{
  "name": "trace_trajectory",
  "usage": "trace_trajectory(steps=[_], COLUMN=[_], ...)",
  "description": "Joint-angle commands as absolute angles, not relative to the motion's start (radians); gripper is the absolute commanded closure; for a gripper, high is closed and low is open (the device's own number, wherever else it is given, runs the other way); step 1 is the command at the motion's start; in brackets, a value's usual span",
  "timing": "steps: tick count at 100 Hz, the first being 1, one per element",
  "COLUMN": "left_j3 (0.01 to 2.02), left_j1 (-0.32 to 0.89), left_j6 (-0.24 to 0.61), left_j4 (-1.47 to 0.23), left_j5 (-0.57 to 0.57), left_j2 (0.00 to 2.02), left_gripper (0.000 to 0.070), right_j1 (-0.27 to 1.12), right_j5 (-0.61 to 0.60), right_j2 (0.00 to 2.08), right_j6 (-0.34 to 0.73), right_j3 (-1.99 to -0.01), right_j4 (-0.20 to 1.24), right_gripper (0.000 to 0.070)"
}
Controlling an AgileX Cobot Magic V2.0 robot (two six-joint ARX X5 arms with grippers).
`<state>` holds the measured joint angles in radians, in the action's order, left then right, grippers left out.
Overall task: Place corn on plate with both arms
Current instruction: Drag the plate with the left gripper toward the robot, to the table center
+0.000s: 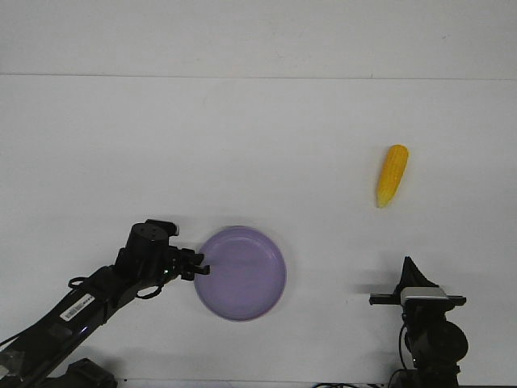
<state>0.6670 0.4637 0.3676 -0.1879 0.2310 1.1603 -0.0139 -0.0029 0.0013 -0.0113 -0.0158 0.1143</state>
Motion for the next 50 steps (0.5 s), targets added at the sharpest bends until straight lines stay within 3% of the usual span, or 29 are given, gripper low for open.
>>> trace_trajectory(steps=[1,38,43,50], left_j3=[0.675,0.675,0.675,0.676], left_j1=[0.479,0.505,0.505,0.505], left_j6=[0.386,0.370,0.370,0.370], left_j4=[-0.168,-0.134,-0.127,-0.122], left_j5=[0.225,0.198,0.198,0.198], left_j2=[1.193,1.323,1.320,1.314], left_gripper=[0.0693,0.0680,0.0629,0.0440], right_j1=[-0.015,-0.015,-0.015,-0.015], right_j5=[-0.001,-0.001,0.000,-0.001], right_j2=[0.001,0.001,0.001,0.001], right_j6=[-0.012,-0.012,-0.012,-0.012], right_j3=[-0.013,-0.013,-0.013,-0.013], right_j4=[0.105,0.105,0.105,0.105], right_gripper=[0.0691,0.0690,0.0691,0.0690])
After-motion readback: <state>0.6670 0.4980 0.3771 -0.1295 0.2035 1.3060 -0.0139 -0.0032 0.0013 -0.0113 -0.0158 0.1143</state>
